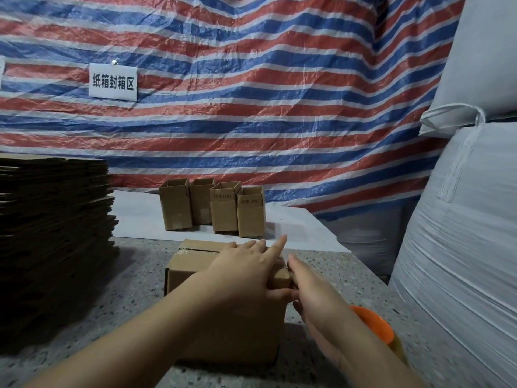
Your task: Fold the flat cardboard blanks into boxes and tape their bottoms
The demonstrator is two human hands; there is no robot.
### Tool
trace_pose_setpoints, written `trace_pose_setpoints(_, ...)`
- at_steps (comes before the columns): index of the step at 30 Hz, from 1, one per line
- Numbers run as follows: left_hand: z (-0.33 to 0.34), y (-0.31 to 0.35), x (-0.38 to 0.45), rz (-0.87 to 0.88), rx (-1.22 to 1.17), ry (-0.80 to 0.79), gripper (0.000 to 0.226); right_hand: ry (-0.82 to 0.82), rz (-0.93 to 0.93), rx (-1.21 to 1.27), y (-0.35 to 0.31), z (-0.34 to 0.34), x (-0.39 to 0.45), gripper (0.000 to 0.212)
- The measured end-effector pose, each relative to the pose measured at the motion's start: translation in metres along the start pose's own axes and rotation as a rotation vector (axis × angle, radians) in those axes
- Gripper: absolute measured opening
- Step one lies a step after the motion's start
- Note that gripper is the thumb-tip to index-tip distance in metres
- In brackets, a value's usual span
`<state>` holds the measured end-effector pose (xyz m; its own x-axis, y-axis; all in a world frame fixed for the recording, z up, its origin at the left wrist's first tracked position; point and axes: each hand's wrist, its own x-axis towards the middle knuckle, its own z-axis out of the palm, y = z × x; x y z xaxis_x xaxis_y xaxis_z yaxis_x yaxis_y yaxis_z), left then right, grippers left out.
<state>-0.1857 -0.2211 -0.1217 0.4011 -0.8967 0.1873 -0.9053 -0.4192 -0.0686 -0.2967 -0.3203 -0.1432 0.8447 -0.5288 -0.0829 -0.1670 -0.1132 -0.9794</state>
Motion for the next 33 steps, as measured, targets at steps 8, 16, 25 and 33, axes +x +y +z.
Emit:
trace_pose_setpoints(8,-0.027,-0.023,0.006,-0.089,-0.625,0.058,0.082,0.148,0.063,-0.021,-0.024,0.001,0.020,0.059)
trace_pose_setpoints(16,-0.025,-0.090,-0.011,-0.729,-0.651,0.145,0.075,0.059,0.322,0.105,-0.029,0.005,0.052,0.070)
trace_pose_setpoints(25,-0.003,-0.130,-0.047,-0.830,-1.235,-0.354,0.104,-0.125,0.423,0.141,-0.025,0.001,0.056,0.096)
trace_pose_setpoints(33,-0.018,-0.111,-0.044,-0.696,-1.507,0.148,0.073,0.009,0.043,0.329,-0.037,0.012,0.051,0.061)
